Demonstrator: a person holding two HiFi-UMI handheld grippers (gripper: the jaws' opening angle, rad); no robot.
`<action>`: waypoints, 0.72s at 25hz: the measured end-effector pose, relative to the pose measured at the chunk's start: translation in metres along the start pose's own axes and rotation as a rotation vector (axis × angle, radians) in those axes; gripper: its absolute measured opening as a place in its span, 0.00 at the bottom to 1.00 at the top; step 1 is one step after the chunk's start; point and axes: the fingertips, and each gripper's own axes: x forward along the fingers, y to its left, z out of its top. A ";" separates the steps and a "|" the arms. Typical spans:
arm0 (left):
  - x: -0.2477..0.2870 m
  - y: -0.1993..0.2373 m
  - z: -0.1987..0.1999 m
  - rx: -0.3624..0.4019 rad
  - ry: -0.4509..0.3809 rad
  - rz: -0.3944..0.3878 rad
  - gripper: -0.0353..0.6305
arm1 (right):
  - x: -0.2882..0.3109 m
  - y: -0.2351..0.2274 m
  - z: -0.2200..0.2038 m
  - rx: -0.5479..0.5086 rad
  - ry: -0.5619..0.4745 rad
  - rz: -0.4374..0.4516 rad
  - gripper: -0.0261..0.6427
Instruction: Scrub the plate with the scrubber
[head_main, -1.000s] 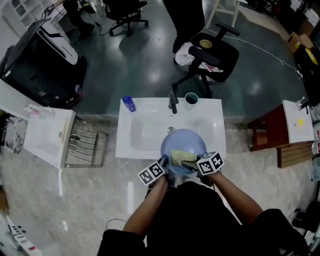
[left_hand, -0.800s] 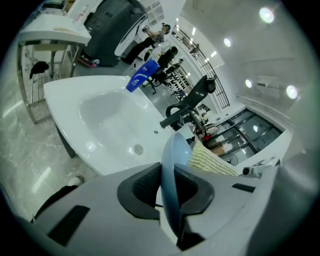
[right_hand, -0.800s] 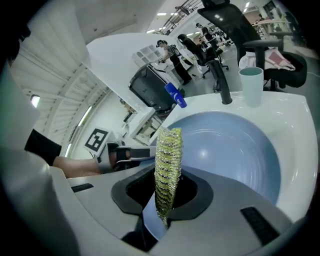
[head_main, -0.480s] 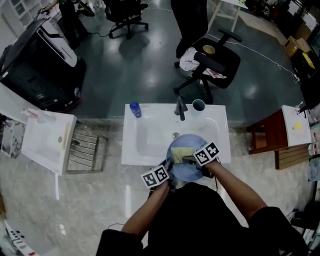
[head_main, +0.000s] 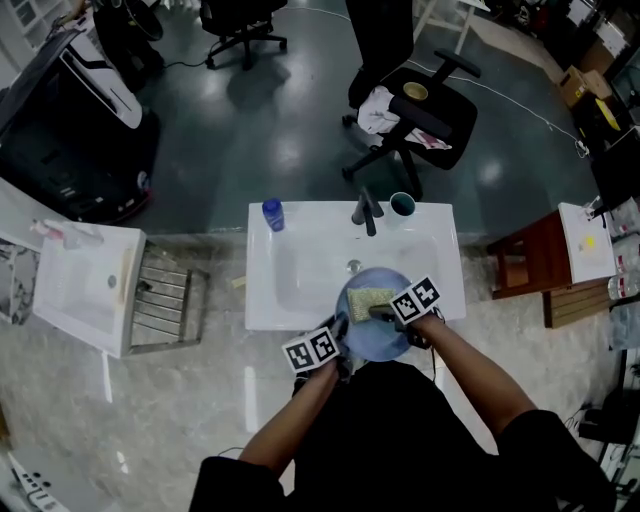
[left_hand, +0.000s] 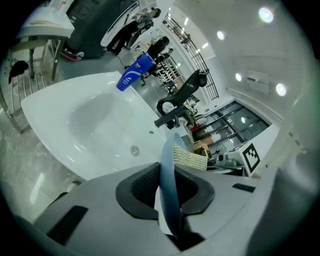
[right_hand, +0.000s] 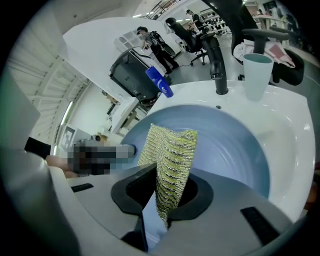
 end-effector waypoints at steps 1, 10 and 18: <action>-0.001 0.001 0.001 -0.001 0.003 -0.002 0.11 | -0.001 -0.003 0.000 0.007 0.000 -0.009 0.13; -0.008 0.006 0.012 -0.001 0.014 -0.019 0.12 | -0.014 -0.030 -0.003 0.053 0.013 -0.083 0.13; -0.013 0.014 0.023 0.022 0.020 -0.026 0.12 | -0.024 -0.062 -0.015 0.111 0.024 -0.176 0.13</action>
